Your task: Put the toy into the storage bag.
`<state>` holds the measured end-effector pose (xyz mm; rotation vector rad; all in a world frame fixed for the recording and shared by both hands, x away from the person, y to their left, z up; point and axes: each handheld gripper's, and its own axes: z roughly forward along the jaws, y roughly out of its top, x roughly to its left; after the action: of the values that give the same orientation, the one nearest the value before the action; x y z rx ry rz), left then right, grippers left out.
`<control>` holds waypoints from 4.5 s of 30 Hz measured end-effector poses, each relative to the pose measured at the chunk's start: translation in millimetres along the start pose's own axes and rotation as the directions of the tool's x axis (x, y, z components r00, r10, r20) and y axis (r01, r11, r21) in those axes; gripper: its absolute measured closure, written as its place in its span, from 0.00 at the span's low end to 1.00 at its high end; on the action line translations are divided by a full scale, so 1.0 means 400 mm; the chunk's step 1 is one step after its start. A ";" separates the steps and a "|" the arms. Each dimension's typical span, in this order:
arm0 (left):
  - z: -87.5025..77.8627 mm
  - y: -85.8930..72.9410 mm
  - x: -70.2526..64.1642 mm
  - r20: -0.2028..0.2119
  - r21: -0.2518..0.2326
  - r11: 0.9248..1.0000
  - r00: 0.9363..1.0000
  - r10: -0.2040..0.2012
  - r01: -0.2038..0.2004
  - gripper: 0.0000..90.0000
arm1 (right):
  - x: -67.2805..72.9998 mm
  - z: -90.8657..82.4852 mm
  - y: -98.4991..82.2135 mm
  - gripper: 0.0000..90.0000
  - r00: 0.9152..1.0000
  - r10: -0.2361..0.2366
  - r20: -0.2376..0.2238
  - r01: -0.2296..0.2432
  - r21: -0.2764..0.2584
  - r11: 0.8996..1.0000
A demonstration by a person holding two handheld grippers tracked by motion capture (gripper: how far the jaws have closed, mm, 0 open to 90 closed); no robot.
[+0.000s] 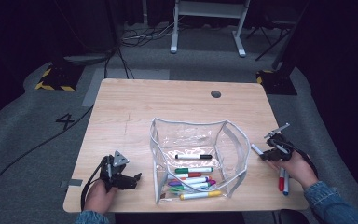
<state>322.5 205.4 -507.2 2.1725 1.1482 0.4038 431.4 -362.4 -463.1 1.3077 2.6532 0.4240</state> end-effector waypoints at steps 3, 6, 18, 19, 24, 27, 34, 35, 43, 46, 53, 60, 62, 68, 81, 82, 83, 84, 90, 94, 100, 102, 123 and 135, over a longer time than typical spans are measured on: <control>0.000 0.000 0.000 0.000 -0.001 1.000 1.000 0.000 0.000 0.00 | 0.000 -0.010 0.008 0.85 1.000 -0.004 -0.009 0.004 -0.010 1.000; 0.000 0.000 0.000 0.000 -0.001 1.000 1.000 0.000 0.000 0.00 | 0.000 -0.034 0.016 0.85 1.000 -0.003 -0.026 0.003 -0.032 0.999; 0.000 0.000 0.000 0.000 0.001 1.000 1.000 0.000 0.000 0.00 | 0.059 -0.213 0.072 0.85 0.991 -0.115 -0.066 0.104 -0.152 0.983; 0.000 0.000 0.000 0.000 0.000 1.000 1.000 0.000 0.000 0.00 | 0.066 -0.229 0.078 0.85 0.989 -0.130 -0.068 0.117 -0.161 0.980; 0.000 0.000 0.000 0.000 -0.001 1.000 1.000 0.000 0.000 0.00 | 0.112 -0.305 0.106 0.85 0.977 -0.196 -0.080 0.176 -0.205 0.963; 0.000 0.000 0.000 0.000 0.000 1.000 1.000 0.000 0.000 0.00 | 0.143 -0.348 0.124 0.85 0.966 -0.241 -0.088 0.216 -0.230 0.949; 0.000 0.000 0.000 0.000 0.000 1.000 1.000 0.000 0.000 0.00 | 0.223 -0.436 0.164 0.85 0.935 -0.341 -0.100 0.302 -0.278 0.912; 0.000 0.000 0.000 0.000 0.001 1.000 1.000 0.000 0.000 0.00 | 0.234 -0.447 0.169 0.85 0.930 -0.353 -0.096 0.315 -0.283 0.906; 0.000 0.000 0.000 0.000 0.000 1.000 1.000 0.000 0.000 0.00 | 0.321 -0.499 0.210 0.85 0.888 -0.451 -0.087 0.409 -0.299 0.862; 0.000 0.000 0.000 0.000 0.001 1.000 1.000 0.000 0.000 0.00 | 0.354 -0.507 0.225 0.85 0.869 -0.486 -0.093 0.441 -0.299 0.846; 0.000 0.000 0.000 0.000 0.001 1.000 1.000 -0.001 0.001 0.00 | 0.428 -0.504 0.259 0.85 0.822 -0.556 -0.122 0.501 -0.307 0.809; 0.000 0.000 0.000 0.000 0.001 1.000 1.000 0.000 0.000 0.00 | 0.493 -0.479 0.291 0.85 0.782 -0.606 -0.146 0.551 -0.294 0.781; 0.000 0.000 0.000 0.000 0.001 1.000 1.000 0.000 0.000 0.00 | 0.511 -0.469 0.298 0.85 0.774 -0.616 -0.150 0.564 -0.281 0.777; 0.000 0.000 0.000 0.000 0.001 1.000 1.000 -0.001 0.001 0.00 | 0.558 -0.423 0.315 0.85 0.741 -0.647 -0.180 0.605 -0.239 0.760; 0.000 0.001 0.000 0.003 0.002 1.000 1.000 0.001 -0.001 0.00 | 0.634 -0.305 0.329 0.85 0.695 -0.678 -0.237 0.676 -0.105 0.730; 0.000 0.001 0.000 0.003 0.002 1.000 1.000 0.000 0.000 0.00 | 0.638 -0.296 0.330 0.85 0.694 -0.679 -0.240 0.679 -0.097 0.728; 0.000 0.001 0.000 0.003 0.002 1.000 1.000 0.001 -0.001 0.00 | 0.641 -0.287 0.331 0.85 0.692 -0.681 -0.240 0.683 -0.088 0.725; 0.000 0.001 0.000 0.003 0.002 1.000 1.000 0.001 -0.001 0.00 | 0.644 -0.279 0.332 0.85 0.691 -0.681 -0.242 0.686 -0.077 0.724; 0.000 0.001 0.000 0.002 0.002 1.000 1.000 0.001 -0.001 0.00 | 0.658 -0.230 0.340 0.85 0.688 -0.682 -0.248 0.702 -0.009 0.712; 0.000 0.001 0.000 0.002 0.002 1.000 1.000 0.001 -0.001 0.00 | 0.673 -0.205 0.342 0.85 0.676 -0.693 -0.251 0.721 0.032 0.692; 0.000 0.001 0.000 0.002 0.002 1.000 1.000 0.001 -0.001 0.00 | 0.694 -0.170 0.341 0.85 0.667 -0.700 -0.257 0.737 0.086 0.671; 0.000 0.001 0.000 0.001 0.003 1.000 1.000 0.000 0.000 0.00 | 0.698 -0.160 0.340 0.85 0.660 -0.706 -0.257 0.745 0.097 0.660; 0.000 0.002 0.001 -0.004 0.001 1.000 1.000 0.006 -0.006 0.00 | 0.620 -0.293 0.356 0.55 0.736 -0.661 -0.145 0.639 -0.171 0.750; 0.000 0.002 0.002 -0.003 0.000 1.000 1.000 0.007 -0.007 0.00 | 0.449 -0.436 0.302 0.57 0.845 -0.530 -0.076 0.480 -0.333 0.812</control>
<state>323.4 205.6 -506.9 2.1774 1.1427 0.4099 367.8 -181.7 -261.3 0.4563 2.7743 0.8394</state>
